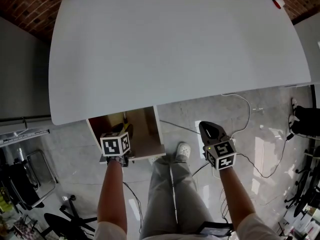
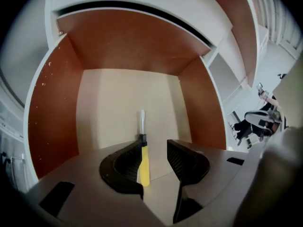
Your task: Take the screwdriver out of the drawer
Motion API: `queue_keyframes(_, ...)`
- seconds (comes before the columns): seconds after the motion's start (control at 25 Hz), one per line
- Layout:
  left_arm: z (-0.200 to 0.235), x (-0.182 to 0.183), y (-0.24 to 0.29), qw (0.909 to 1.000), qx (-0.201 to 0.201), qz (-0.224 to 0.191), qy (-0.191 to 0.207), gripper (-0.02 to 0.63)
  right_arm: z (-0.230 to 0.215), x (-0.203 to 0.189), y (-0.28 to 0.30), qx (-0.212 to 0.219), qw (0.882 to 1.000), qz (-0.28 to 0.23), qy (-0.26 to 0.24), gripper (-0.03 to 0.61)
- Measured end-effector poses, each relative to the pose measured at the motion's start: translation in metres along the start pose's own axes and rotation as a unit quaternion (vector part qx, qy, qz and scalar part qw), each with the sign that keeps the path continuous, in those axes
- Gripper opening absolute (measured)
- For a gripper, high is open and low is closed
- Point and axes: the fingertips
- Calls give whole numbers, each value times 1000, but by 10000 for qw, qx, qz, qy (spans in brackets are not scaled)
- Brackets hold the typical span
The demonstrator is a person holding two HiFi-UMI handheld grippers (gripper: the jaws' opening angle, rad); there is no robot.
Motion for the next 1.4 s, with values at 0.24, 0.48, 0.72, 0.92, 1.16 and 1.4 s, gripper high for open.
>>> queue_keyframes(0.24,20,-5,15,9988,260,407,-56,170,-1,1,11,-4,10000,64,5,20)
queue_keyframes(0.48,28,-10,29,9971,426,624,-99,162,-2,-3,17,-30,9999,125,57,20)
queue_keyframes(0.72,39,-9,29,9962,669,451,-329,90,-3,-5,19,-73,9996,171,190,20)
queue_keyframes(0.92,42,-10,28,9952,789,408,-420,82,-2,-9,18,-97,9993,206,285,20)
queue_keyframes(1.16,35,-10,24,9960,669,482,-329,78,-5,-12,14,-81,9994,224,238,20)
queue_keyframes(1.4,21,-8,11,9975,502,371,-344,78,-6,-4,4,-88,9994,242,224,20)
Point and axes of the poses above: the fingertips, and each gripper's own axes: y forward along the fingers, z to its left, x out of its top, and after that the axes turned 15 degrees about -x, right-handed
